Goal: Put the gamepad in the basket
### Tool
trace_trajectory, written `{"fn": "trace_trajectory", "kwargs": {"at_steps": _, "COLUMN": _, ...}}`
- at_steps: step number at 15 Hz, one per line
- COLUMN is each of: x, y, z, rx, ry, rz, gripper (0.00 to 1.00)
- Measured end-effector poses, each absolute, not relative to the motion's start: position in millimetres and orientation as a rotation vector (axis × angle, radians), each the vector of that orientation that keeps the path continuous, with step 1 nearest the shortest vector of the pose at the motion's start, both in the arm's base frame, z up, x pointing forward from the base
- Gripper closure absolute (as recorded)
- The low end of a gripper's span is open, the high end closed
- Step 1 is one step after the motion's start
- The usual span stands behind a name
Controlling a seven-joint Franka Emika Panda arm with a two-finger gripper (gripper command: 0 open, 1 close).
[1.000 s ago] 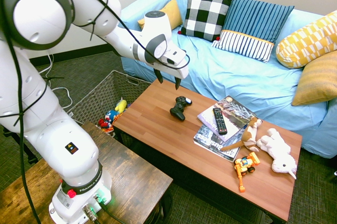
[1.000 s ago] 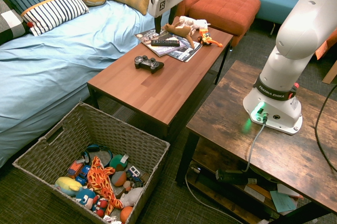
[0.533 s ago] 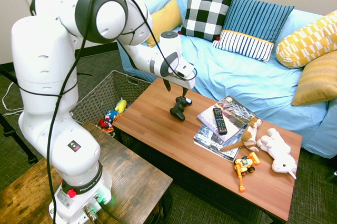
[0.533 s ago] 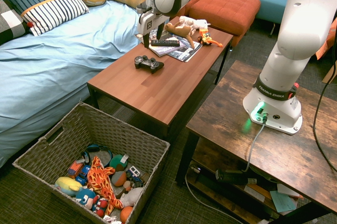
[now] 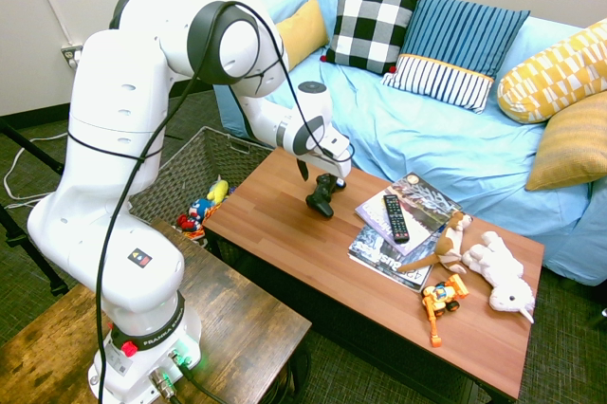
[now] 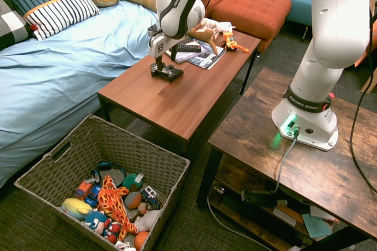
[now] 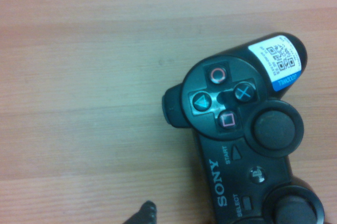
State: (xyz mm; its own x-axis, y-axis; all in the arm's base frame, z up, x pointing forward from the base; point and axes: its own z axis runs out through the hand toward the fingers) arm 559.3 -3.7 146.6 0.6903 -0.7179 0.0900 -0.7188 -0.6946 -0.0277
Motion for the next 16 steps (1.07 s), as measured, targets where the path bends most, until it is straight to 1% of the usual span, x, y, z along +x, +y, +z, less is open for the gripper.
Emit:
{"fn": "trace_trajectory", "kwargs": {"at_steps": 12, "x": 574.3, "y": -9.9, "z": 107.1, "rx": 2.846, "ry": -1.260, "rz": 0.126, "gripper": 0.00}}
{"fn": "trace_trajectory", "kwargs": {"at_steps": 13, "x": 576.7, "y": -10.1, "z": 105.7, "rx": 2.845, "ry": -1.264, "rz": 0.128, "gripper": 1.00}}
{"fn": "trace_trajectory", "kwargs": {"at_steps": 16, "x": 575.9, "y": -11.3, "z": 98.5, "rx": 2.840, "ry": -1.276, "rz": 0.113, "gripper": 1.00}}
